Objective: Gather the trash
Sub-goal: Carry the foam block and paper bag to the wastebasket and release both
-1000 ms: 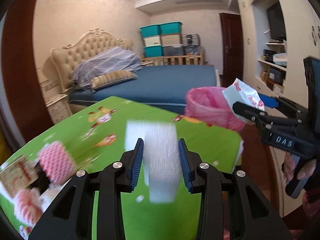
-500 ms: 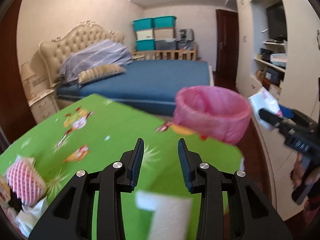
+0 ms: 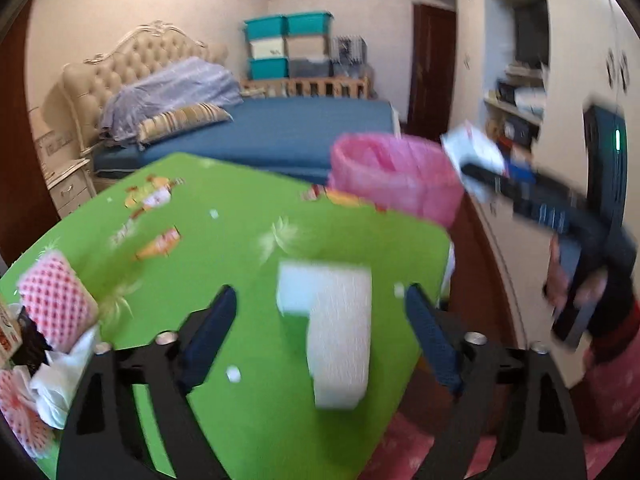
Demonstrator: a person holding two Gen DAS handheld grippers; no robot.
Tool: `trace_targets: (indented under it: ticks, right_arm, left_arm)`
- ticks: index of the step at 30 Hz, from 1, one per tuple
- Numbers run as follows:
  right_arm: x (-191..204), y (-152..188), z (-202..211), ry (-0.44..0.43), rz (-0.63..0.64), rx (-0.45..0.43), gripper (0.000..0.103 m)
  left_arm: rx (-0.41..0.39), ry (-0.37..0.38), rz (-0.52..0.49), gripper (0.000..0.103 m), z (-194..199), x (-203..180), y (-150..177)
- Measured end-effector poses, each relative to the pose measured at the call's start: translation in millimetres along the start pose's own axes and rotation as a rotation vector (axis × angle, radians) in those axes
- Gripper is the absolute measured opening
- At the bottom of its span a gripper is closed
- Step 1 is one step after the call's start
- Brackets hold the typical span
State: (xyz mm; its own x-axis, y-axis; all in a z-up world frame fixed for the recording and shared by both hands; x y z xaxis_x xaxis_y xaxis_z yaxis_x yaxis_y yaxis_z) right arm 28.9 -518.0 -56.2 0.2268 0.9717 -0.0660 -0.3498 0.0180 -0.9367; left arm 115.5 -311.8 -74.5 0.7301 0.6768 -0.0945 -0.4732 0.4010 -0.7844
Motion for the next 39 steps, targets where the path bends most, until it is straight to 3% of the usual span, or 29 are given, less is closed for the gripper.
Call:
trace_targets:
  ticks: [2,5,6,10,14,23,31,39]
  right_arm:
    - [-0.2,1.0,-2.1,0.004,0.002,0.007,0.066]
    - [-0.3,0.2,-5.7,0.004,0.000,0.016,0.066]
    - [0.4,1.1,-4.8,0.004,0.002,0.018,0.066]
    - [0.6,3.5,-6.5,0.006,0.019,0.021,0.066]
    - [-6.0,2.4,-11.7,0.020,0.013,0.024,0.066]
    - [-43.7,-11.4,-37.0,0.070,0.040,0.039,0.066]
    - [-95.9,-26.6,-69.4,0.105,0.051,0.044,0.067]
    - [-142.7,-25.6,-106.9,0.090,0.011,0.083,0.067]
  left_arm:
    - [0.047,0.012,-0.027,0.062,-10.2,-3.7,9.1]
    - [0.085,-0.001,-0.063,0.036,-27.8,-9.7,18.9]
    - [0.080,-0.008,-0.074,0.033,-32.2,-11.2,20.0]
    - [-0.013,-0.023,-0.108,0.033,-25.2,-20.1,3.8]
    - [-0.055,-0.003,-0.101,0.033,-30.1,-27.9,-29.3]
    - [-0.094,0.091,-0.049,0.033,-67.1,-51.6,-104.4]
    - [-0.059,0.162,-0.023,0.033,-126.9,-82.6,-156.4]
    - [-0.001,0.169,0.022,0.033,-187.8,-96.0,-184.8]
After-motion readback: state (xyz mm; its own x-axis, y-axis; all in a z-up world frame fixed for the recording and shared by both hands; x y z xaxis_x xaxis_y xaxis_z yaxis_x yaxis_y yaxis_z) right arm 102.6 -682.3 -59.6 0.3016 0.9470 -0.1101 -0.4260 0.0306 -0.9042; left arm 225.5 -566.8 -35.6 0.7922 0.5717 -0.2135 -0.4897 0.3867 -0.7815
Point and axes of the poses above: each gripper's, at about its wrist camera, not at the fingertips, and z roughly against the way its jaws point, x to its left, y to its underside, the point moved 2 cm from there along -z, roughly the way its jaws point, and after that the axes turned 8 degrees about z, right-handed, at the moved point
